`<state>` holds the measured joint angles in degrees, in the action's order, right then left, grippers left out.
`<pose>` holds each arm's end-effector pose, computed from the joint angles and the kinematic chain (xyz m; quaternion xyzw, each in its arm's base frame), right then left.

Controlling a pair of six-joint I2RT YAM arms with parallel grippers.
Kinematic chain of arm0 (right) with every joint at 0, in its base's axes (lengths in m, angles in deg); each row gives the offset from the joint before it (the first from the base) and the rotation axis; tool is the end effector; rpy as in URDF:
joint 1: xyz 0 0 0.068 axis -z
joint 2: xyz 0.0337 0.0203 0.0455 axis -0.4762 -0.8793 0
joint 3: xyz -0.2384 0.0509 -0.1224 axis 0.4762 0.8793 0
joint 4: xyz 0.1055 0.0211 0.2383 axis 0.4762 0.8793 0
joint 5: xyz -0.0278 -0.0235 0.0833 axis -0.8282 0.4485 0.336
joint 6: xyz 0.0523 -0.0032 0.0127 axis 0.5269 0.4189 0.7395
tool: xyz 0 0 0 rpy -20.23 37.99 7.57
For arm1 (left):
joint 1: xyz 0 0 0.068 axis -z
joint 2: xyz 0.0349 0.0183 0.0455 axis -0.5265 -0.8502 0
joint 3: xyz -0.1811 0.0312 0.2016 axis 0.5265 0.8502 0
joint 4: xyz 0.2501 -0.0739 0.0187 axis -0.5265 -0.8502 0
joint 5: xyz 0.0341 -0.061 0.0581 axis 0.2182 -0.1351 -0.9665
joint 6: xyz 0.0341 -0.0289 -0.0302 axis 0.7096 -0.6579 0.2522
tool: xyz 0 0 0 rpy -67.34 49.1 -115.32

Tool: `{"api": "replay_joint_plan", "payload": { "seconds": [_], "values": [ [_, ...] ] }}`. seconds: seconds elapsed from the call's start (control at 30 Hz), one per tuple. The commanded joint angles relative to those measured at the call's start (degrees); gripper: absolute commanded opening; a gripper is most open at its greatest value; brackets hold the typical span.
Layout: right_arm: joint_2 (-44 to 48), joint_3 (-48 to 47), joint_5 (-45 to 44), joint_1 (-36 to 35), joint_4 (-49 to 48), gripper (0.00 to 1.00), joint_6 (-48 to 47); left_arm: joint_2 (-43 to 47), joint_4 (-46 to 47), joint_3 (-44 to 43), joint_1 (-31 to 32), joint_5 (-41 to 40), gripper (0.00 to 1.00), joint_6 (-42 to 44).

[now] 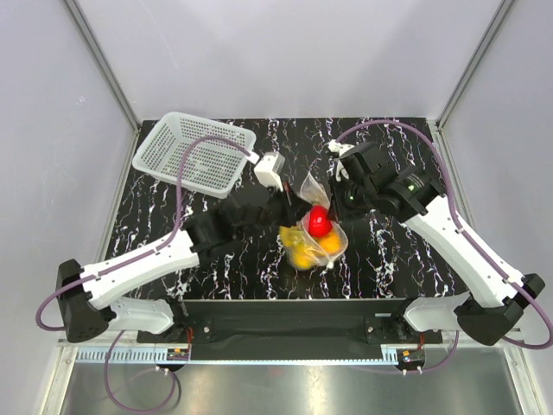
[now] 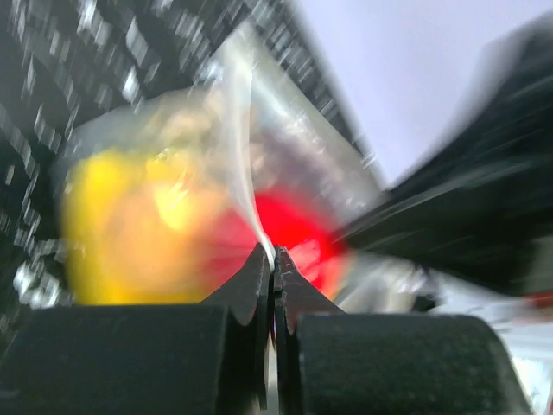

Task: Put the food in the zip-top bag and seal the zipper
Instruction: Adjust the zipper food storage bag at the center of the board.

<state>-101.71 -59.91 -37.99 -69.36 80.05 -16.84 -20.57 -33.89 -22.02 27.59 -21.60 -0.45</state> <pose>0.1784 0.1550 0.4041 -0.1776 0.9272 0.1674 0.2841 0.1517 -0.2427 0.3542 0.0664 0.8023 -0.4061 0.4323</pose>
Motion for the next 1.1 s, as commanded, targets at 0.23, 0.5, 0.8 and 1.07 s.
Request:
{"api": "replay_joint_plan", "payload": {
  "seconds": [0.23, 0.5, 0.8, 1.07],
  "values": [
    [0.78, -5.01, -2.1, -1.08, 0.71, 0.0, 0.97, 4.62, 3.08, 2.09, -9.16, 10.1, 0.0, -3.79],
    [-0.44, -3.35, 2.0, -1.17, -3.14, 0.0, 3.08, 5.16, -2.29, -0.27, -9.34, 12.81, 0.0, -2.73],
    [0.35, -1.41, 2.71, -1.35, -6.4, 0.0, 5.01, 0.94, 2.98, -0.01, -9.17, 17.83, 0.0, -4.93],
    [-0.1, 4.12, 8.6, -1.61, -14.47, 0.0, 9.67, -2.41, 8.69, -0.02, -6.79, 17.93, 0.0, -7.74]
  ]
}}
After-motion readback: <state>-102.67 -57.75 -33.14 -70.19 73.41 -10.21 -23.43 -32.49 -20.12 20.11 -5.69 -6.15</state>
